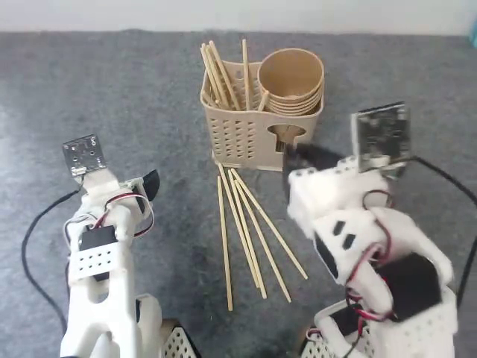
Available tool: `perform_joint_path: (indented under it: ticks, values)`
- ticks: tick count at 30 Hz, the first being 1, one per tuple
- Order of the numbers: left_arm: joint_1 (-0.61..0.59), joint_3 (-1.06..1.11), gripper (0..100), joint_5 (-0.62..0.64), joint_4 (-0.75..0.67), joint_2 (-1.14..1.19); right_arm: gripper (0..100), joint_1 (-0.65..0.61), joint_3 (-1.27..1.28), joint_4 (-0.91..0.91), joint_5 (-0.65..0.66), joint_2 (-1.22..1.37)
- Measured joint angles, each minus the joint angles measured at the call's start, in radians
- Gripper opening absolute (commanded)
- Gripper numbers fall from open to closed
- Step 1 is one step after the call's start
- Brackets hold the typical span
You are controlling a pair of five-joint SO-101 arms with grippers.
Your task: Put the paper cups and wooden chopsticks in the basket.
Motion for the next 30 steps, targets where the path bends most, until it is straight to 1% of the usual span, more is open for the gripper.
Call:
perform_joint_path:
  ticks: [1,5,11,13,16,18,25,30]
  values:
    - [0.0,0.0,29,0.0,0.0,0.0,5.2,-0.031,0.032,0.014,0.0,0.008]
    - [0.0,0.0,29,0.0,0.0,0.0,5.2,-0.086,0.196,-0.002,0.0,0.087]
    - [0.0,0.0,29,0.0,0.0,0.0,5.4,-0.1,0.396,-0.152,0.0,0.203]
    - [0.0,0.0,29,0.0,0.0,0.0,8.3,-0.103,0.44,-0.206,0.0,0.259]
    - [0.0,0.0,29,0.0,0.0,0.0,16.8,-0.103,0.465,-0.261,0.0,0.356]
    - [0.0,0.0,29,0.0,0.0,0.0,20.7,-0.103,0.465,-0.279,0.0,0.428]
    - [0.0,0.0,29,0.0,0.0,0.0,21.2,-0.104,0.465,-0.376,0.0,0.672]
    - [0.0,0.0,29,0.0,0.0,0.0,21.3,-0.153,0.465,-0.437,0.0,0.764]
